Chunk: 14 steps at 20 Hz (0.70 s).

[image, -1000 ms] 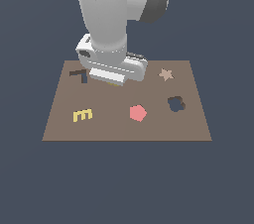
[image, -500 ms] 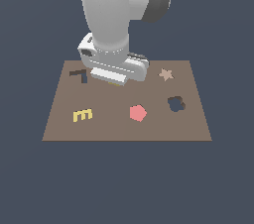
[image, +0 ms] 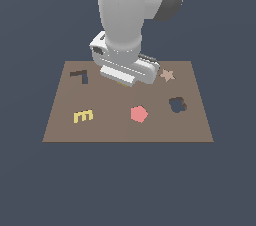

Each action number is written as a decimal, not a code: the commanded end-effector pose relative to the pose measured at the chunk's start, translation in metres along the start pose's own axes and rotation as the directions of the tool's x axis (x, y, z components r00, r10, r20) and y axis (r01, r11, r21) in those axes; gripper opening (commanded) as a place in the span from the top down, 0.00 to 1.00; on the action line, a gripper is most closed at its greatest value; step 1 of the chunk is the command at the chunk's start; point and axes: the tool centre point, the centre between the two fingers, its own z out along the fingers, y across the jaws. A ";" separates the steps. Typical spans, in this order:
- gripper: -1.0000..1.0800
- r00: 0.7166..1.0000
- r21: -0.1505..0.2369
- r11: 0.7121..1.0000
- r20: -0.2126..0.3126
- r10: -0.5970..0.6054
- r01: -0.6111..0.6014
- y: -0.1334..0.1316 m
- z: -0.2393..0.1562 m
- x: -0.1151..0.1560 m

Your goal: Insert a designated object into the corresponding slot on a board.

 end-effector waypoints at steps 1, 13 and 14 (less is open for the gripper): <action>1.00 0.999 0.000 0.999 0.000 0.044 -0.044 -0.010 -0.001 -0.004; 1.00 0.940 0.001 0.940 0.000 0.342 -0.342 -0.079 -0.004 -0.019; 1.00 0.930 0.001 0.930 0.000 0.369 -0.369 -0.085 -0.004 -0.019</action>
